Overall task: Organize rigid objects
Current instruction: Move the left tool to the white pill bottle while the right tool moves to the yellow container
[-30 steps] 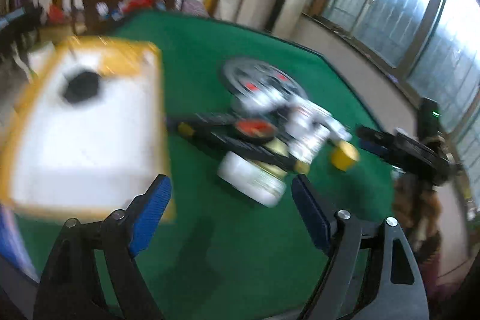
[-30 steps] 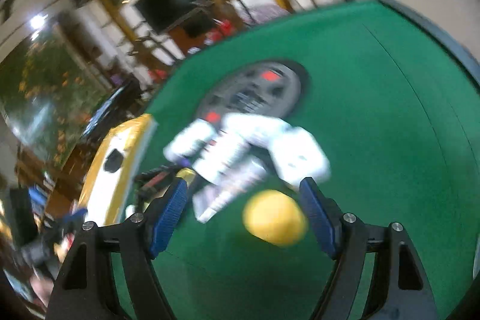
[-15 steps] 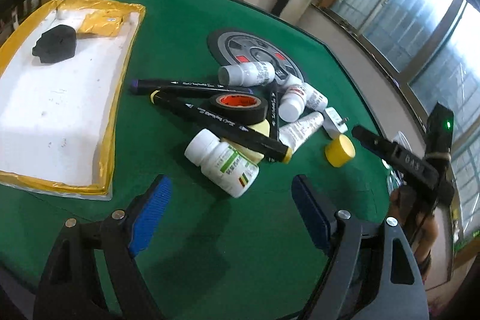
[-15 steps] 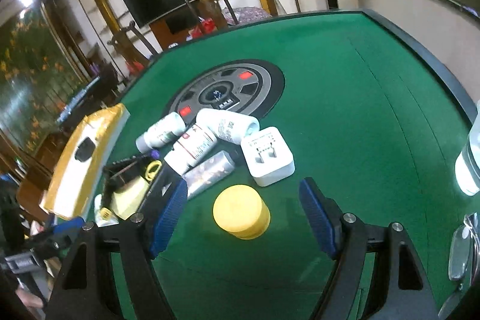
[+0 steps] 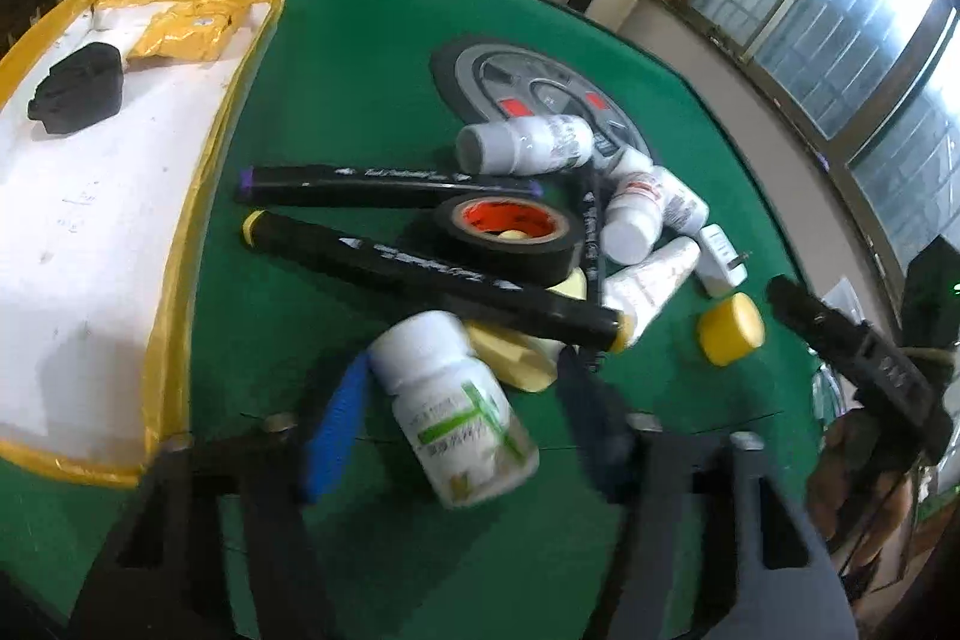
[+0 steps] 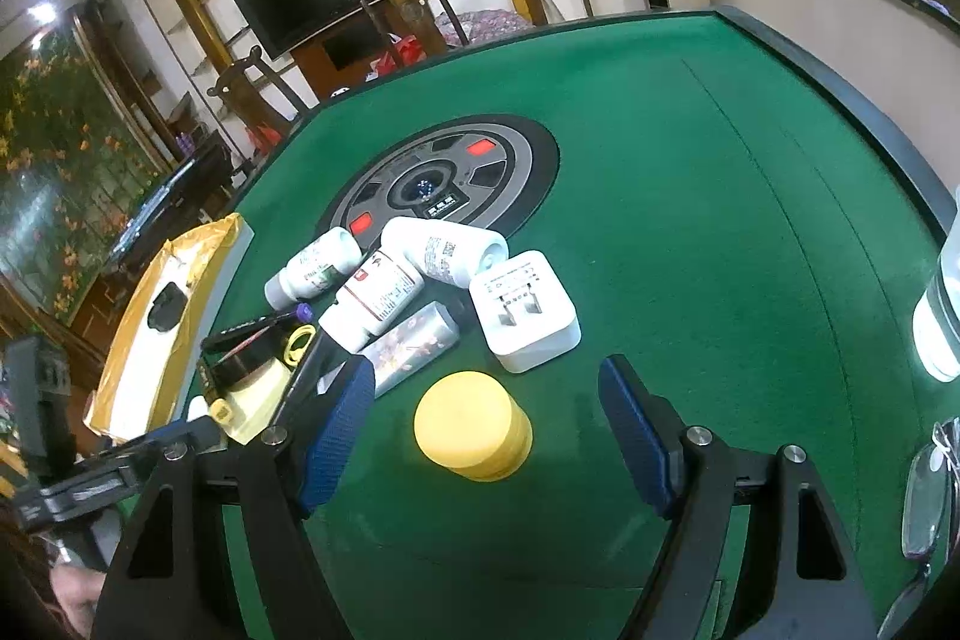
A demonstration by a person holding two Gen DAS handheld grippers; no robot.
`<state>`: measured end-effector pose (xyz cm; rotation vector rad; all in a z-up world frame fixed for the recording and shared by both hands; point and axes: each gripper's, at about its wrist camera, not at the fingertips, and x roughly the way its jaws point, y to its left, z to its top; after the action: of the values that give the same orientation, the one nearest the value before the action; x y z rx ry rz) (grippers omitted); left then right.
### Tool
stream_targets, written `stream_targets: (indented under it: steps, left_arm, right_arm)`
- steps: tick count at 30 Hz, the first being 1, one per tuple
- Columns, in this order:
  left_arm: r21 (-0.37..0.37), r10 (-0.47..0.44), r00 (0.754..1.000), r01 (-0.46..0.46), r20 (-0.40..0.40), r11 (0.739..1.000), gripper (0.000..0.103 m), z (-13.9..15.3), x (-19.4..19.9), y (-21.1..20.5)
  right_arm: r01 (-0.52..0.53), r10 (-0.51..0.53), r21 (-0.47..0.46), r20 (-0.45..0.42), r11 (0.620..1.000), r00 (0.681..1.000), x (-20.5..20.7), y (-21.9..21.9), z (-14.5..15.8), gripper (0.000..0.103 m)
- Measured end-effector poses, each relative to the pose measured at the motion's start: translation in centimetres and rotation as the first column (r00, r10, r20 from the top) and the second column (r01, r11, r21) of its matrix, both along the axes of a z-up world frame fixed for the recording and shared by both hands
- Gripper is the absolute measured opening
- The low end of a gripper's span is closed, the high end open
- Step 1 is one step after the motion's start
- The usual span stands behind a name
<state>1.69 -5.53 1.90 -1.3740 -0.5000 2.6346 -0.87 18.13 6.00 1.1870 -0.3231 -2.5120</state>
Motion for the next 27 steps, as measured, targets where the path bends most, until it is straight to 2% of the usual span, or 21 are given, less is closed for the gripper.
stream_targets:
  steps: [2, 5, 9, 12, 14, 18, 23, 24, 25, 27]
  left_arm:
    - [0.011, -0.027, 1.000, 0.027, 0.015, 1.000, 0.043, 0.0, 0.2, -0.3]
    - [-0.037, -0.087, 0.996, 0.087, 0.023, 0.995, 0.043, 0.1, 1.4, 0.1]
    - [-0.077, -0.086, 0.996, 0.086, 0.007, 0.993, 0.043, 0.2, 1.7, 0.3]
    - [-0.116, -0.083, 0.997, 0.082, 0.002, 0.990, 0.043, 0.1, 1.4, 1.0]
    - [-0.173, -0.092, 0.996, 0.090, -0.003, 0.981, 0.043, 0.2, 1.3, 1.8]
    - [-0.193, -0.096, 0.995, 0.092, -0.013, 0.977, 0.043, 0.1, 1.7, 1.9]
    - [-0.233, -0.104, 0.995, 0.099, -0.009, 0.967, 0.043, 0.1, 1.7, 2.4]
    - [-0.245, -0.107, 0.994, 0.102, -0.007, 0.964, 0.043, 0.1, 1.6, 2.6]
    - [-0.259, -0.112, 0.994, 0.108, -0.004, 0.960, 0.044, 0.0, 1.6, 2.8]
    - [-0.276, -0.121, 0.993, 0.117, 0.000, 0.954, 0.046, 0.0, 1.5, 3.1]
  right_arm:
    - [0.005, -0.005, -0.004, -0.002, 1.000, 1.000, 0.1, 0.1, 0.1, 0.072]
    - [0.007, -0.007, -0.011, 0.002, 1.000, 1.000, 0.1, 0.3, 0.2, 0.072]
    - [-0.007, 0.007, -0.014, 0.018, 1.000, 1.000, 0.1, -0.1, 0.1, 0.072]
    - [-0.005, 0.004, 0.024, 0.016, 1.000, 1.000, 0.2, -0.4, -0.1, 0.072]
    - [0.000, -0.001, 0.071, 0.019, 0.997, 1.000, 0.2, -0.7, -0.3, 0.072]
    - [-0.026, 0.022, 0.149, 0.033, 0.988, 0.999, 0.4, -1.9, -1.0, 0.071]
    - [-0.059, 0.058, 0.242, 0.011, 0.969, 0.998, 0.9, -3.3, -1.3, 0.058]
    - [-0.059, 0.058, 0.250, 0.012, 0.966, 0.998, 1.0, -3.4, -1.4, 0.055]
    - [-0.062, 0.059, 0.259, 0.020, 0.964, 0.998, 0.9, -3.4, -1.7, 0.048]
    - [-0.085, 0.080, 0.225, 0.035, 0.971, 0.996, 0.9, -3.3, -1.9, 0.039]
